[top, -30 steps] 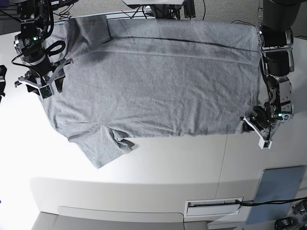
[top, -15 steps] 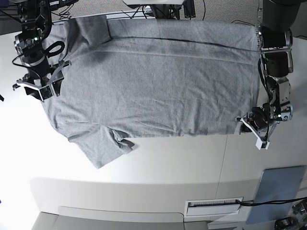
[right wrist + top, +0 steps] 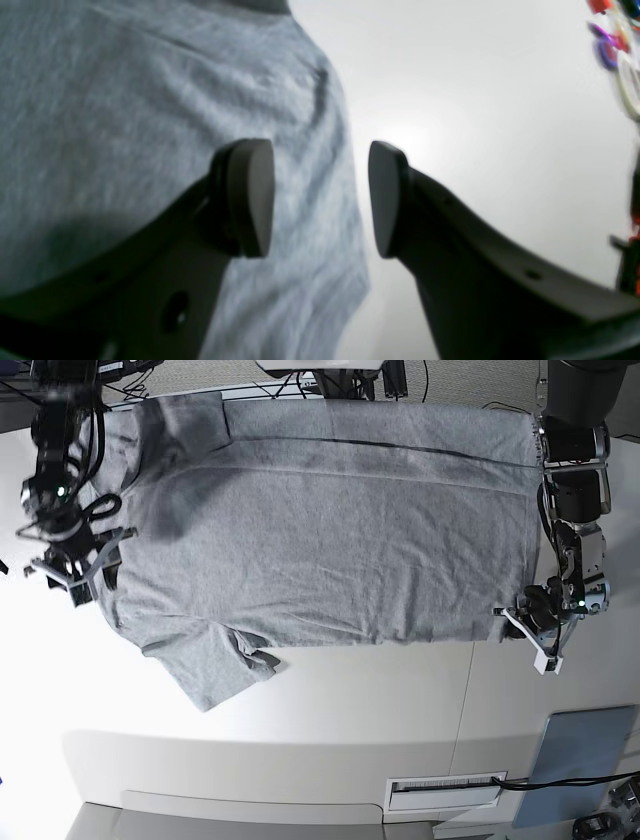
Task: Fold the T-shirt properly
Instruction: 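Move both grippers along the shirt sides and grasp the hem corners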
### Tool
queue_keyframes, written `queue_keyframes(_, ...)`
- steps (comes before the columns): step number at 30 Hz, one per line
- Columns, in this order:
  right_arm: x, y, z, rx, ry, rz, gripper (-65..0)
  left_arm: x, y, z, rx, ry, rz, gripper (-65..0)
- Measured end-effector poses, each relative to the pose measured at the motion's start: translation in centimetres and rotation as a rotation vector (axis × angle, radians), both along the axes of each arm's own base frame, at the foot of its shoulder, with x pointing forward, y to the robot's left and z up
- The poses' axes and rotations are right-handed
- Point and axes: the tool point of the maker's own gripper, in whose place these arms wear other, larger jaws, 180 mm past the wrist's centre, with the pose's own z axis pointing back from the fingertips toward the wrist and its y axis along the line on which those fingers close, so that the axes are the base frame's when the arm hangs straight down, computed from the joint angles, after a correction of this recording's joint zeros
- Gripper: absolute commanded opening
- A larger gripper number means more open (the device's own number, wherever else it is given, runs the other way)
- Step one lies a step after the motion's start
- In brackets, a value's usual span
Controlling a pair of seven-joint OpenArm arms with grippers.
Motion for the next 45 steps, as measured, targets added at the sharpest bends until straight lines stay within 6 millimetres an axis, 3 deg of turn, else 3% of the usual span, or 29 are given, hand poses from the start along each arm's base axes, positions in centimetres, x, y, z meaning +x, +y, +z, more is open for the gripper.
queue_keyframes(6, 5.4, 0.7, -1.3, 0.053, 0.022, 0.004, -35.1, -0.1, -0.4, 0.0, -0.006, 0.003, -0.029, -65.0)
queue_keyframes(11, 8.7, -0.1, -3.2, 0.04, 0.129, -0.024, -35.1, -0.2, -0.5, -0.1, -0.006, 0.01, -0.032, -65.0)
queue_keyframes(16, 11.7, -1.5, -3.1, 0.054, 0.191, -0.069, -35.1, -0.2, -0.4, -0.1, -0.005, 0.011, -0.031, -65.0)
queue_keyframes(24, 12.8, -1.6, -5.1, 0.153, 0.288, -0.033, -35.1, -0.3, -0.4, -0.1, -0.005, 0.014, -0.032, -65.0)
queue_keyframes(29, 12.6, 0.8, -7.2, 0.212, 0.364, 0.003, -35.1, -0.3, -0.4, -0.1, -0.006, 0.013, -0.031, -65.0)
queue_keyframes(36, 13.1, 2.2, -7.9, 0.171, 0.382, 0.033, -35.7, -0.3, -0.2, -0.2, 0.013, 0.019, -0.037, -65.0)
queue_keyframes(38, 13.1, 2.4, -7.9, 0.169, 0.387, 0.034, -39.7, -0.4, -0.2, -0.2, 0.013, 0.02, -0.037, -65.0)
queue_keyframes(43, 12.9, 2.8, -8.1, 0.169, 0.403, 0.043, -62.8, -0.4, -0.3, -0.3, 0.013, 0.023, -0.037, -65.0)
queue_keyframes(45, 12.9, 2.7, -8.2, 0.154, 0.406, 0.043, -65.0, -0.4, -0.2, -0.3, 0.013, 0.023, -0.037, -65.0)
